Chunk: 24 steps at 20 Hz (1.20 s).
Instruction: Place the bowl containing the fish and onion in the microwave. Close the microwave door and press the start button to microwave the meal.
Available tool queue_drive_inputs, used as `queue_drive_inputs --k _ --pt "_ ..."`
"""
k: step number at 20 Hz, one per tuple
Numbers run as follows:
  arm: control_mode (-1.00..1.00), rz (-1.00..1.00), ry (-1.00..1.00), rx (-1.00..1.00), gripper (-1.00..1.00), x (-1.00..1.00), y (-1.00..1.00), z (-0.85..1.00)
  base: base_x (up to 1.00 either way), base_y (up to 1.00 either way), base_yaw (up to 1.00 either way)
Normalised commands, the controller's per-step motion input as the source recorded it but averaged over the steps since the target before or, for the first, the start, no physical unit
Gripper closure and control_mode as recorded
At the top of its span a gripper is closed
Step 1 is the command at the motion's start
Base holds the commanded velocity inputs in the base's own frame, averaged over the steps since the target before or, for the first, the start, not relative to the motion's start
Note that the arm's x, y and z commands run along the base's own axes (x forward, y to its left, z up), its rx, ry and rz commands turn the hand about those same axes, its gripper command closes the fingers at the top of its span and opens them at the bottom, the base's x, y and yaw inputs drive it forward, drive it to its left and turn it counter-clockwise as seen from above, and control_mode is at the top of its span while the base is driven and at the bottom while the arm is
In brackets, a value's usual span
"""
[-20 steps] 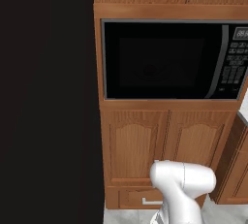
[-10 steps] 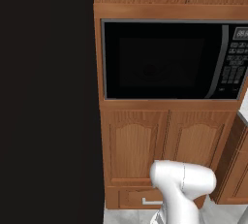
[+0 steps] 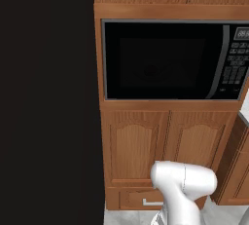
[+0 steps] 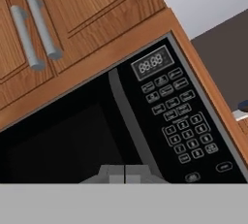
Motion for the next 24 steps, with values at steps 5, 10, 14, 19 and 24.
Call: queue_drive_inputs --k 5,10,14,19,24 --pt "-1.00 -0.02 0.00 0.00 1.00 0.21 -0.13 0.00 0.00 0.00 0.00" --pt "-1.00 0.00 0.00 0.00 1.00 0.30 0.00 0.02 0.00 0.00 0.00" --pt "-1.00 0.00 0.00 0.00 1.00 0.19 -0.12 0.00 0.00 0.00 0.00" --pt "-1.00 0.00 0.00 0.00 1.00 0.18 -0.24 0.00 0.00 0.00 0.00" --pt "-1.00 0.00 0.00 0.00 1.00 0.11 -0.12 -0.18 0.00 0.00 0.00"
